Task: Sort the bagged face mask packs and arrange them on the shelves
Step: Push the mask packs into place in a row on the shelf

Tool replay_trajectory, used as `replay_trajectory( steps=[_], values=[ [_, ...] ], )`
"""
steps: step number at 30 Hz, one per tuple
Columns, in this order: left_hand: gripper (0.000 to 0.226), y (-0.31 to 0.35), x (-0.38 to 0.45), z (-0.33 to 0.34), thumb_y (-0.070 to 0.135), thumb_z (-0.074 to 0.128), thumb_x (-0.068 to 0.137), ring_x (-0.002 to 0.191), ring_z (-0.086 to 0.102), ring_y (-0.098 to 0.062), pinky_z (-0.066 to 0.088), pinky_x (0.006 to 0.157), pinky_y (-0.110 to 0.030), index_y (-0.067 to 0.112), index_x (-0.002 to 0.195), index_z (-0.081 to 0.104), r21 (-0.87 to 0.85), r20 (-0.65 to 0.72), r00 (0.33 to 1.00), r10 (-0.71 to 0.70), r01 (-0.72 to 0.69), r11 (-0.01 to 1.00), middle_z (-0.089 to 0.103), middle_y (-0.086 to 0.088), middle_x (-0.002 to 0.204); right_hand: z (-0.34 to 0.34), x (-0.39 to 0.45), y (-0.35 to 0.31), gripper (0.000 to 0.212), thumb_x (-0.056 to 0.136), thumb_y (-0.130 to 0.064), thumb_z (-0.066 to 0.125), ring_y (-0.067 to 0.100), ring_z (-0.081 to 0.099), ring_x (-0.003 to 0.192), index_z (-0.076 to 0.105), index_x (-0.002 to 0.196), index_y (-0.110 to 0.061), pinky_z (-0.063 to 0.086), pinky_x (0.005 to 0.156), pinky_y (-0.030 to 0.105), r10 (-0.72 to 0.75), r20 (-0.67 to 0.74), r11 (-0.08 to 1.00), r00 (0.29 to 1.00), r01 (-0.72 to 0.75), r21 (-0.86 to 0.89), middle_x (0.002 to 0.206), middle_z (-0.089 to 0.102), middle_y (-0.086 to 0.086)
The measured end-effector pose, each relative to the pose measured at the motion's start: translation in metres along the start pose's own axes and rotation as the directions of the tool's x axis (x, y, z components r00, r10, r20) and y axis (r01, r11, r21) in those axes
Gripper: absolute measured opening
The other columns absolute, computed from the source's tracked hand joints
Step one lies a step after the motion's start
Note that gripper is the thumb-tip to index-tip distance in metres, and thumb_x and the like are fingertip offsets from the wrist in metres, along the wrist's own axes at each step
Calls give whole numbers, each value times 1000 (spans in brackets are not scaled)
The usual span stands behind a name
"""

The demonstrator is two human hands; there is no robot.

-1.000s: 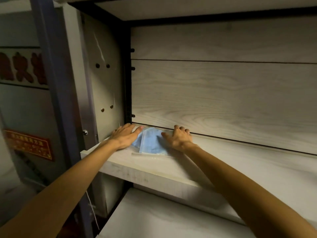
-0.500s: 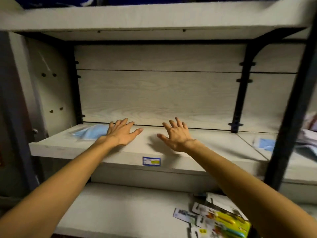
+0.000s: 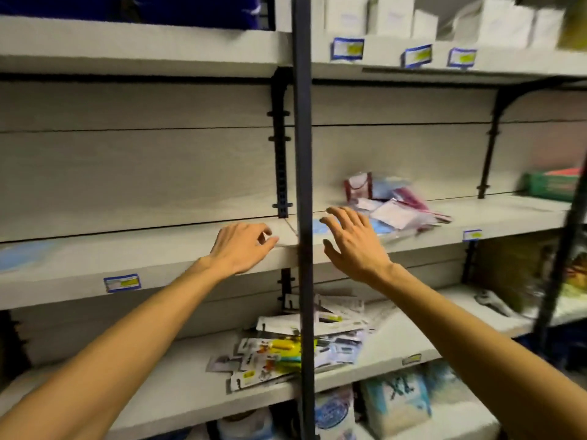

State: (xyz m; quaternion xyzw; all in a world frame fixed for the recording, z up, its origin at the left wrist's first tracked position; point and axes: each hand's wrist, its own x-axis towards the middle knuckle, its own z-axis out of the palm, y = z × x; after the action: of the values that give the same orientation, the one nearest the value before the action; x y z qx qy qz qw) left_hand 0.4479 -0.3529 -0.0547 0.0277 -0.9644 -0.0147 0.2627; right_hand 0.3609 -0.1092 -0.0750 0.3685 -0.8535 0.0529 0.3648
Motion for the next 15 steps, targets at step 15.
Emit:
replay_trajectory(
  steps=[15],
  values=[
    [43,176,156,91,45,57,90,111,61,-24,50,81,-35,25,128,57,-147,-44,976,215,-219,965,57,5,133,35,-42,201,62,96,-41,55,31,41,132,37,148,-13,37,105,43,473,166,879,865,-477,-16,146,47,11]
  ],
)
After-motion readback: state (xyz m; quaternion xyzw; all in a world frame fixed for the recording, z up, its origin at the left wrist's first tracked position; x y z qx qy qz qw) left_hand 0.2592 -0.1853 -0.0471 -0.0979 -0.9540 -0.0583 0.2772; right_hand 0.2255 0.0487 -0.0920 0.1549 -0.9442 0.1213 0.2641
